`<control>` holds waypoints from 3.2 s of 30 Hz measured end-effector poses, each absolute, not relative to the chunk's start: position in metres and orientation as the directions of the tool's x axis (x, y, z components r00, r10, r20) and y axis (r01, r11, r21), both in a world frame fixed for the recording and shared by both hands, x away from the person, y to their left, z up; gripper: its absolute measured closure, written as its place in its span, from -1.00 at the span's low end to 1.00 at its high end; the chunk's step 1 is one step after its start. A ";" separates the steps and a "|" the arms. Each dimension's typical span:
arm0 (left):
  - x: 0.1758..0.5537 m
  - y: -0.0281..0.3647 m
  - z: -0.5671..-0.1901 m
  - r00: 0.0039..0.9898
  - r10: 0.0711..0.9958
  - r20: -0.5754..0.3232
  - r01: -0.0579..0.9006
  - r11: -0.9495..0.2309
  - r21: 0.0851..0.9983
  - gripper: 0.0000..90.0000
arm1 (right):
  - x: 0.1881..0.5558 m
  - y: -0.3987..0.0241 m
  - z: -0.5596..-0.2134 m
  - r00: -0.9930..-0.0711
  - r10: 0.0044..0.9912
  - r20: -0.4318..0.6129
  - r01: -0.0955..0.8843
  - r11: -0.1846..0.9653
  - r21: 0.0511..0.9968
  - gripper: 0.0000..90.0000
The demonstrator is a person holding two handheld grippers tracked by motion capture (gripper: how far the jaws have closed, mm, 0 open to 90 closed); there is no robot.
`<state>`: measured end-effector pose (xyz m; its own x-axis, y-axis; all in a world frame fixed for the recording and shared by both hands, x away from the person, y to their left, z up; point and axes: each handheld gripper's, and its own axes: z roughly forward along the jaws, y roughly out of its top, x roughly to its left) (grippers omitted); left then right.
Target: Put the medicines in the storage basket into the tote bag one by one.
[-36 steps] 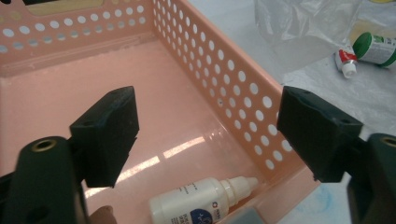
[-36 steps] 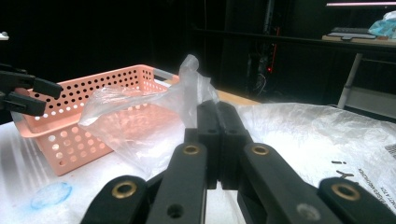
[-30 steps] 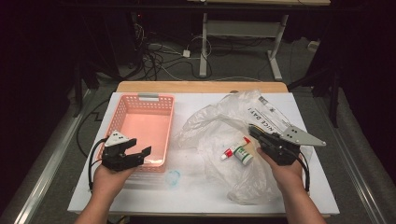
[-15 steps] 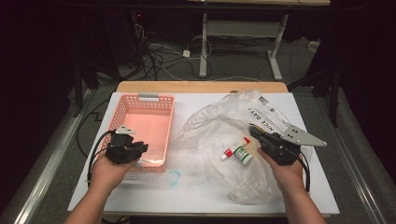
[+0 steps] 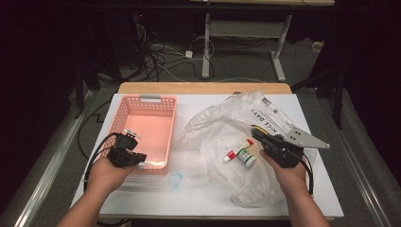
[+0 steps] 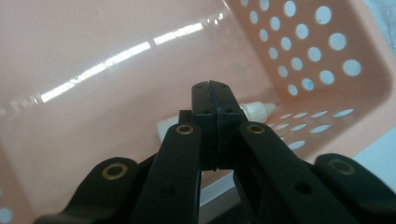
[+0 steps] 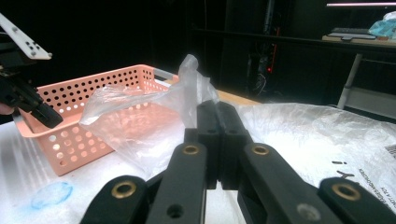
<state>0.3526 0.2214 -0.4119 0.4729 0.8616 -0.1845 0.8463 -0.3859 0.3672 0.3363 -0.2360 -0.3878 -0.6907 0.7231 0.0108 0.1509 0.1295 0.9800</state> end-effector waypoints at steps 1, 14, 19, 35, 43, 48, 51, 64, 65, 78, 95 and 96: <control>0.354 0.221 -0.411 0.472 0.863 -0.183 0.850 -0.389 0.355 0.96 | 0.336 -0.236 -0.388 -0.692 0.722 0.007 0.149 0.133 0.980 1.00; 0.367 0.216 -0.418 0.462 0.860 -0.215 0.885 -0.431 0.176 0.96 | 0.336 -0.236 -0.387 -0.694 0.720 0.001 0.143 0.135 0.980 1.00; 0.377 0.213 -0.419 0.479 0.849 -0.223 0.878 -0.468 0.103 0.96 | 0.336 -0.236 -0.387 -0.692 0.722 0.010 0.150 0.131 0.980 1.00; 0.405 0.209 -0.404 0.489 0.857 -0.163 0.840 -0.412 0.353 0.68 | 0.337 -0.239 -0.388 -0.690 0.724 0.013 0.152 0.128 0.980 1.00; 0.402 0.210 -0.408 0.556 0.812 -0.179 0.823 -0.508 0.253 -0.02 | 0.337 -0.237 -0.387 -0.692 0.722 0.015 0.151 0.124 0.981 1.00; 0.407 0.204 -0.420 0.584 0.798 -0.151 0.812 -0.567 0.142 -0.16 | 0.337 -0.236 -0.388 -0.695 0.719 0.011 0.150 0.130 0.980 1.00; 0.410 0.200 -0.427 0.590 0.792 -0.156 0.807 -0.583 0.090 -0.20 | 0.337 -0.237 -0.388 -0.693 0.721 0.015 0.152 0.126 0.980 1.00; 0.417 0.192 -0.436 0.615 0.783 -0.095 0.788 -0.607 0.097 0.03 | 0.337 -0.237 -0.387 -0.693 0.721 0.015 0.152 0.126 0.980 1.00; 0.417 0.192 -0.437 0.613 0.784 -0.100 0.790 -0.605 0.098 0.07 | 0.337 -0.237 -0.388 -0.693 0.721 0.014 0.152 0.127 0.980 1.00; 0.416 0.191 -0.436 0.631 0.771 -0.085 0.775 -0.621 0.115 0.29 | 0.337 -0.236 -0.388 -0.695 0.719 0.011 0.150 0.130 0.980 1.00; 0.393 0.193 -0.418 0.603 0.791 -0.108 0.771 -0.543 0.333 0.29 | 0.337 -0.237 -0.388 -0.694 0.720 0.013 0.151 0.128 0.980 1.00; 0.391 0.194 -0.418 0.598 0.793 -0.116 0.773 -0.533 0.344 0.29 | 0.337 -0.237 -0.388 -0.694 0.719 0.013 0.152 0.128 0.980 1.00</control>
